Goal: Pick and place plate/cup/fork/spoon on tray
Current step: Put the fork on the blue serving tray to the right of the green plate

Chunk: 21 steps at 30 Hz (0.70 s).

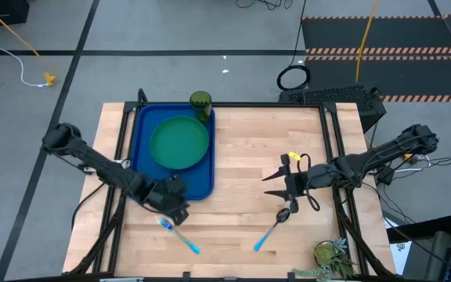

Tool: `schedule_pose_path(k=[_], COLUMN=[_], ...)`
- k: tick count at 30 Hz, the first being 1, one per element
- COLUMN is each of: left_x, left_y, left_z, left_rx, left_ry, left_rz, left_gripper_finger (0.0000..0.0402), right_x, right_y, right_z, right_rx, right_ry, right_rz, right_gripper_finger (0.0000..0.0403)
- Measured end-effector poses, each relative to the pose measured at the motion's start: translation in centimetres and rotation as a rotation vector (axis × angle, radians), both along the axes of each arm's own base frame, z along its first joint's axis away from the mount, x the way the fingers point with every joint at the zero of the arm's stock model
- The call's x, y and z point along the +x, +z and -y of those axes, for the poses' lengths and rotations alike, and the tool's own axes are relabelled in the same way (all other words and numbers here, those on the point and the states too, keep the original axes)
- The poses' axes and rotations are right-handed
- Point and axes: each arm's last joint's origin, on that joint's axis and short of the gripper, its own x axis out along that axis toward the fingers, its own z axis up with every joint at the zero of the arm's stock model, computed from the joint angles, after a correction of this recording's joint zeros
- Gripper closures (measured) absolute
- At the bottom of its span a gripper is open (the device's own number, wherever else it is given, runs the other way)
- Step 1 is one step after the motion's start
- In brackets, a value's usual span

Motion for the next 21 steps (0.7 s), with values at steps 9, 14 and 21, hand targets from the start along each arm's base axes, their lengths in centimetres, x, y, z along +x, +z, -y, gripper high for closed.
schedule_pose_path(k=[9,14,21], left_x=[-1.2,-1.6,-2.8], left_y=[0.2,-1.4,-4.1], left_z=[4.9,7.6,10.1], left_rx=[-0.337,-0.431,-0.524], left_ry=[0.233,0.256,0.458], left_rz=[0.027,-0.02,-0.138], left_gripper_finger=[0.0284,0.0284,0.0284], right_x=[-0.6,-1.0,-1.9], right_y=[-0.2,0.3,1.4], right_z=[0.2,0.3,0.5], right_rx=[-0.024,-0.014,0.004], right_ry=[0.002,0.003,0.013], right_rz=[-0.046,-0.023,0.044], right_gripper_finger=[0.0227,0.0227,0.0227])
